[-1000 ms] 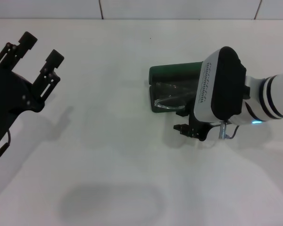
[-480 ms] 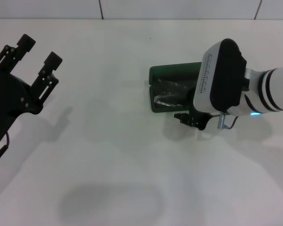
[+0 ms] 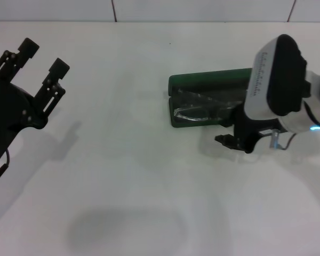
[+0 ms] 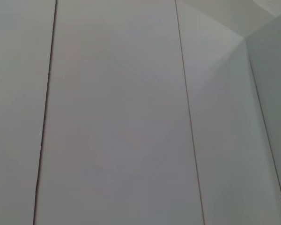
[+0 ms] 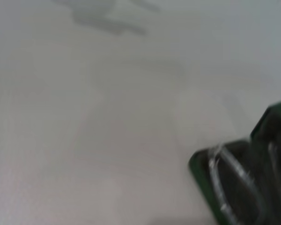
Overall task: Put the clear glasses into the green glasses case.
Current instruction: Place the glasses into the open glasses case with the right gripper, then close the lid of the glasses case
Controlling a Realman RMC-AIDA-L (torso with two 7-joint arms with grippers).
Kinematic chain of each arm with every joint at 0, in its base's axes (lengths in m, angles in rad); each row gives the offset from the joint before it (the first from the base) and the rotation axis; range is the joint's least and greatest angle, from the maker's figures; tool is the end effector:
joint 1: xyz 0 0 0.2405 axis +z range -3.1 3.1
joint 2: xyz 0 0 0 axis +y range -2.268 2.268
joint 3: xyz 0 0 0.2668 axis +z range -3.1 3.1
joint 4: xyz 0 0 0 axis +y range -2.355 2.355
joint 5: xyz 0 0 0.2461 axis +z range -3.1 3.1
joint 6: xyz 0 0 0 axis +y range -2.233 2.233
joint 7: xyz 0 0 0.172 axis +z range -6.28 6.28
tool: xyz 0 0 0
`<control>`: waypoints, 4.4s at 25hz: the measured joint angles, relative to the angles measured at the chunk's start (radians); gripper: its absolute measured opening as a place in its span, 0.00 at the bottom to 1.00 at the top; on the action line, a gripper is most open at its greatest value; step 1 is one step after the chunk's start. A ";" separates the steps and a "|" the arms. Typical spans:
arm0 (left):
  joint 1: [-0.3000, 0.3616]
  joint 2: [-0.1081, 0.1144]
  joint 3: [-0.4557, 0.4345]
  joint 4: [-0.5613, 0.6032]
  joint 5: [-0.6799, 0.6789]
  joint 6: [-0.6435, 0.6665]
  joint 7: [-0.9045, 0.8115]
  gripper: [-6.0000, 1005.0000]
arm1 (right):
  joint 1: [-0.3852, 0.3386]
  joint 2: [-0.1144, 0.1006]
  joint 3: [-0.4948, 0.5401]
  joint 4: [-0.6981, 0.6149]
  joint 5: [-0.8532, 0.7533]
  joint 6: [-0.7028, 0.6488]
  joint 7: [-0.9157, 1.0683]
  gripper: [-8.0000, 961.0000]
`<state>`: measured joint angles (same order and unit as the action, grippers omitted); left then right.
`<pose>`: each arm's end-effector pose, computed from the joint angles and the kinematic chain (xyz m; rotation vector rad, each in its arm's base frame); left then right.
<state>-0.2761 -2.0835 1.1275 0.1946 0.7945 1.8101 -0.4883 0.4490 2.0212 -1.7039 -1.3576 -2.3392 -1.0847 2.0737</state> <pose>-0.3021 0.2839 -0.0142 -1.8824 -0.1570 -1.2724 0.1769 0.3956 -0.0837 -2.7476 0.0973 -0.2681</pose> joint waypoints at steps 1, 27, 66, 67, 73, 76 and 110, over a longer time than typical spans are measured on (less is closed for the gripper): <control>0.000 0.000 0.000 0.000 0.000 0.000 0.001 0.61 | -0.002 0.000 0.011 -0.003 0.000 -0.019 0.000 0.34; -0.007 -0.001 0.000 -0.003 0.000 0.000 -0.002 0.61 | 0.045 0.002 0.075 0.062 -0.152 0.008 0.070 0.35; -0.014 -0.011 0.007 -0.043 0.006 0.007 -0.002 0.61 | 0.067 0.006 -0.150 0.122 0.115 0.115 -0.061 0.35; -0.014 -0.010 0.007 -0.044 0.006 0.007 -0.003 0.61 | 0.068 0.007 -0.152 0.130 0.115 0.130 -0.061 0.35; -0.012 -0.011 0.009 -0.044 0.008 0.008 -0.003 0.61 | 0.077 0.007 -0.151 0.173 0.117 0.213 -0.058 0.35; -0.012 -0.011 0.009 -0.044 0.009 0.008 -0.003 0.61 | 0.091 0.007 -0.151 0.196 0.118 0.240 -0.048 0.35; -0.051 -0.024 0.004 -0.197 -0.204 0.001 0.041 0.61 | -0.201 -0.004 0.399 0.461 1.300 -0.213 -1.097 0.35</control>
<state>-0.3270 -2.1074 1.1313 -0.0023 0.5904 1.8108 -0.4473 0.2482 2.0176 -1.3053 -0.8965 -1.0393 -1.2980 0.9765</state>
